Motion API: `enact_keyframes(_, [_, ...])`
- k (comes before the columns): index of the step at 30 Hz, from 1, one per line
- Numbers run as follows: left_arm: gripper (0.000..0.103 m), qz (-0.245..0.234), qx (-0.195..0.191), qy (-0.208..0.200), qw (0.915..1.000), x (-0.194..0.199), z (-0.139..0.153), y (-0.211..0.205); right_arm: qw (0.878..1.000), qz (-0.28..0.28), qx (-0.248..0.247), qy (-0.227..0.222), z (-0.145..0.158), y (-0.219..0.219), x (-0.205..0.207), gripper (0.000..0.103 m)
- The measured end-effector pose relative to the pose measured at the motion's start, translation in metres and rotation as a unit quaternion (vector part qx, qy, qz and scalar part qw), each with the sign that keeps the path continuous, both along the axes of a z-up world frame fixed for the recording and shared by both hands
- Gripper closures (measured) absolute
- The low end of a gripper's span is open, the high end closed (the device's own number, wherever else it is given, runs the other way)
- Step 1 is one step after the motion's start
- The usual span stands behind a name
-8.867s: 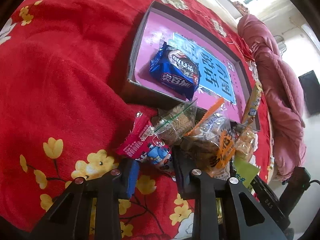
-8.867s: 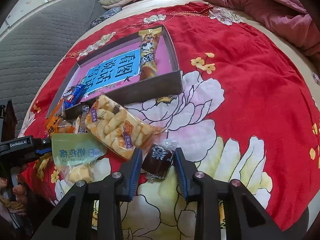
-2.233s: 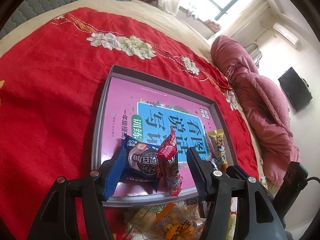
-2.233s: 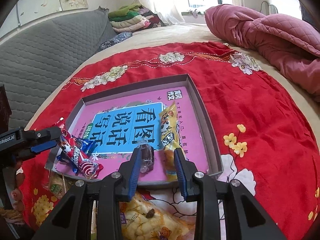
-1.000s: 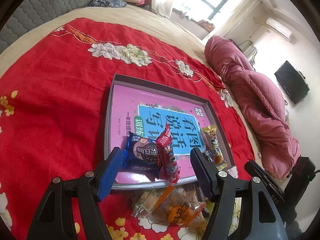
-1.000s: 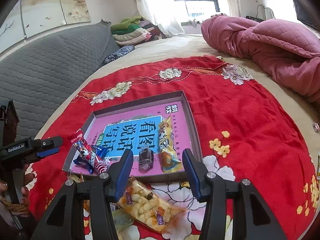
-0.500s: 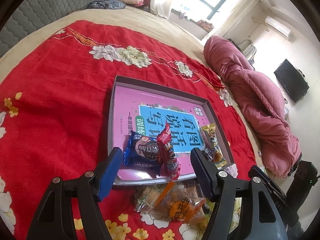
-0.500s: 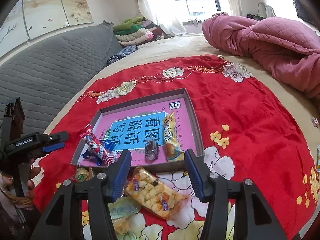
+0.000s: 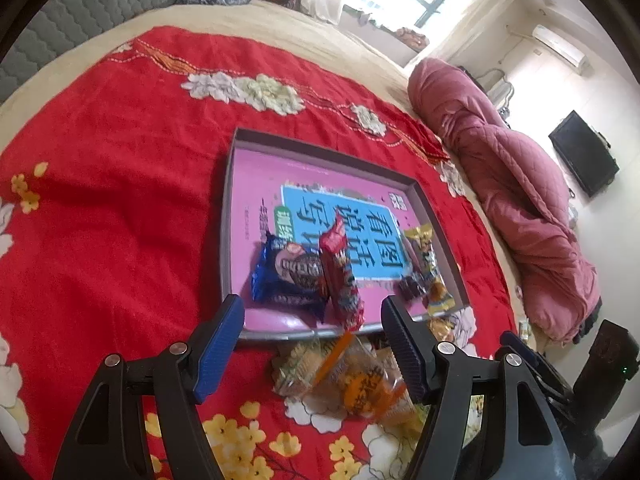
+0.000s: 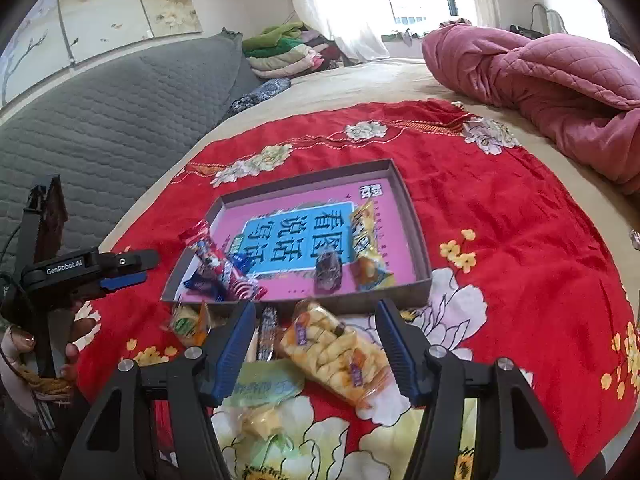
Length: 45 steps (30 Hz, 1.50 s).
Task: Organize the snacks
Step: 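Withdraw both open tools from the pink tray, then move both open tools down over the snack pile beside the tray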
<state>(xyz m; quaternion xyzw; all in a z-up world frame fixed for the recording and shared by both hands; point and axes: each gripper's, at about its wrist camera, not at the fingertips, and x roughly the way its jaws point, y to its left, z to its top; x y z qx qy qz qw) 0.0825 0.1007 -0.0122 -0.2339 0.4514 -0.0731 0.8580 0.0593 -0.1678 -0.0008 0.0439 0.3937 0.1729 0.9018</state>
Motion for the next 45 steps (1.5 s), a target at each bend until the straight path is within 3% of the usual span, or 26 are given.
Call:
enact_keyframes(12, [0.030,-0.020,-0.002,0.028,0.9994,-0.010,-0.014,-0.003,0.999,0.030,-0.012,0.022,-0.007,0.010,-0.017,0.041])
enact_keyframes(22, [0.030,-0.061,0.031,0.040,0.9968,-0.013,-0.020,-0.023,0.997,0.058,-0.028,0.037,-0.015,0.022,-0.028,0.041])
enact_keyframes(27, [0.030,-0.064,0.005,0.060,0.9961,-0.011,-0.030,-0.018,0.997,0.060,-0.032,0.047,-0.019,0.023,-0.028,0.041])
enact_keyframes(45, [0.031,-0.066,0.005,0.071,0.9952,-0.008,-0.038,-0.011,0.988,0.090,-0.058,0.108,-0.049,0.037,-0.028,0.041])
